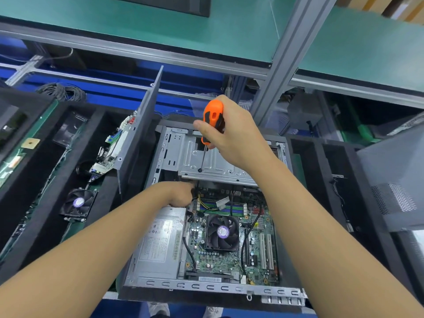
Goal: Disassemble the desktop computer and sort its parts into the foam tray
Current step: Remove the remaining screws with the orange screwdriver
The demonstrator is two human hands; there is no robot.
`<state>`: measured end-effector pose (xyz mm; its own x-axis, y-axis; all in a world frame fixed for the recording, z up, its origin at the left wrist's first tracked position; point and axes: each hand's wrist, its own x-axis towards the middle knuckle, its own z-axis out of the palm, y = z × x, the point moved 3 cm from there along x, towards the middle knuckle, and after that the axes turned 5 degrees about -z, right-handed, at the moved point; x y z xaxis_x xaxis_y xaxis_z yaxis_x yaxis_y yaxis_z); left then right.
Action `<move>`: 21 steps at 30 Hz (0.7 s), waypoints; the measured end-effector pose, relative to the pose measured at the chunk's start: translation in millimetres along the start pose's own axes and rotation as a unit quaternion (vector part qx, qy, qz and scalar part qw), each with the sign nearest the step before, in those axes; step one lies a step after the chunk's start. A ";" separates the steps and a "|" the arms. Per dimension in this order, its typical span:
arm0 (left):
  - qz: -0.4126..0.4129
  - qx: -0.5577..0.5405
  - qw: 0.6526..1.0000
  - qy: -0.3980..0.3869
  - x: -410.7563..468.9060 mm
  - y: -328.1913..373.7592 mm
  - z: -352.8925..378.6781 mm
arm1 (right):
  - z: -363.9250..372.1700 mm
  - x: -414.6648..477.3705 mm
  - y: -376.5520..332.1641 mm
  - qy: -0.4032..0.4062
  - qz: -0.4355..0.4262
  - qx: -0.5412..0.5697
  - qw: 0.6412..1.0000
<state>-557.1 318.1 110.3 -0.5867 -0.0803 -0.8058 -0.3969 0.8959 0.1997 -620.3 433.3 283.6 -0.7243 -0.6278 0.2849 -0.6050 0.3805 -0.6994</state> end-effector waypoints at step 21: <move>0.031 -0.061 0.998 0.015 4.1 -3.0 -0.5 | -1.8 -1.7 -1.4 0.004 0.000 0.011 1.000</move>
<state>-558.6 314.9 106.6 -0.6330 -0.0420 -0.7730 -0.4420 0.8394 0.3163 -618.8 435.1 285.2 -0.7267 -0.6226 0.2903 -0.5979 0.3651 -0.7136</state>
